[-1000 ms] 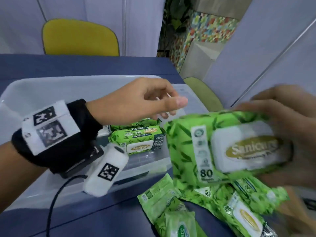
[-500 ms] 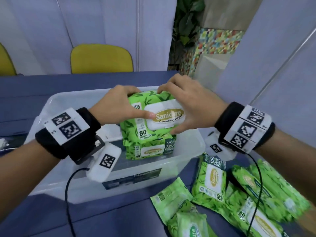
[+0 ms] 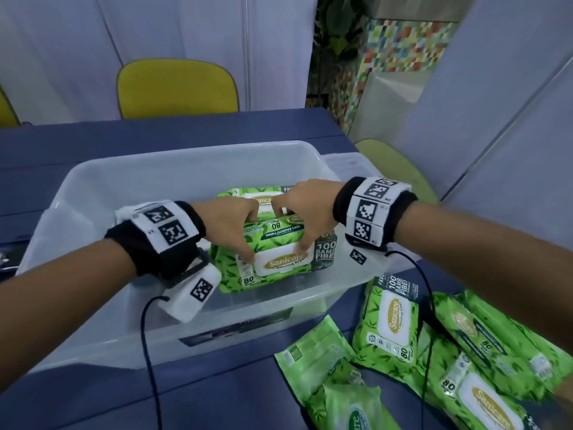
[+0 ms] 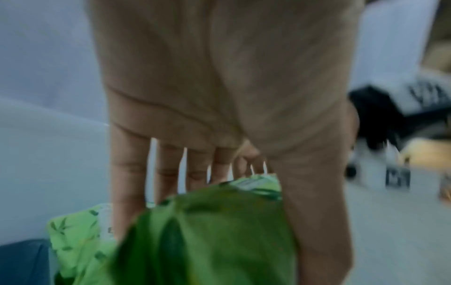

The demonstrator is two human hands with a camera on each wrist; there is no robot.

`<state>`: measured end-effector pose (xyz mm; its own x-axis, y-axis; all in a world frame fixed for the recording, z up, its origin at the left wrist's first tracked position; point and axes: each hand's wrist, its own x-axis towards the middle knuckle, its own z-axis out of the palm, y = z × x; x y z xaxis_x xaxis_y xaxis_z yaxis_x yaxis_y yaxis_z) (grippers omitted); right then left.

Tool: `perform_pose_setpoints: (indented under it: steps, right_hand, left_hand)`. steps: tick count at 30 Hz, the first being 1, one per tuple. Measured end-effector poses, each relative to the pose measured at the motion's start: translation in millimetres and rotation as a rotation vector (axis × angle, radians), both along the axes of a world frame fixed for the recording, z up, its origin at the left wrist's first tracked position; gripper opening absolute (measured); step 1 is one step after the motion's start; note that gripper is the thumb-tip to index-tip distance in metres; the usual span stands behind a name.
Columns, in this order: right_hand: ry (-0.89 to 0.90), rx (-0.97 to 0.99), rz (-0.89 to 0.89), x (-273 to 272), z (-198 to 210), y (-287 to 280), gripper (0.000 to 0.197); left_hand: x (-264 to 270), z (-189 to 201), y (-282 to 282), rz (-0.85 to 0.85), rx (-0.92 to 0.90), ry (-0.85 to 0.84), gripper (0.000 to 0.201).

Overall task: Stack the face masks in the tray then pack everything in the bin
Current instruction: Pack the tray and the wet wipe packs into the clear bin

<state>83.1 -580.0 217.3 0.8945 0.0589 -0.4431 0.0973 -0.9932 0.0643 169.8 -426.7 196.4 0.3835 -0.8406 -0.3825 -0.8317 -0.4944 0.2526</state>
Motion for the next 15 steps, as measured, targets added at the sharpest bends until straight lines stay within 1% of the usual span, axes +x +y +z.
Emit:
perform_pose_setpoints:
  steps: [2, 4, 7, 9, 12, 15]
  right_hand:
    - [0.097, -0.035, 0.022, 9, -7, 4, 0.072]
    - [0.172, -0.072, 0.044, 20, -10, 5, 0.064]
    - [0.241, -0.116, 0.045, 35, -16, 0, 0.049]
    - [0.16, -0.093, 0.035, 38, -12, -9, 0.045]
    - [-0.043, 0.018, -0.047, 29, 13, -23, 0.041]
    - [-0.125, 0.116, -0.113, 6, 39, -34, 0.037]
  left_hand:
    - [0, -7, -14, -0.087, 0.125, -0.04, 0.055]
    - [3, -20, -26, -0.156, 0.218, -0.057, 0.066]
    - [8, -36, -38, -0.188, 0.243, -0.082, 0.082]
    - [7, -45, -42, -0.211, 0.24, -0.108, 0.081]
    - [-4, -67, -41, -0.271, 0.271, -0.159, 0.071]
    - [-15, -87, -36, -0.291, 0.306, -0.214, 0.075]
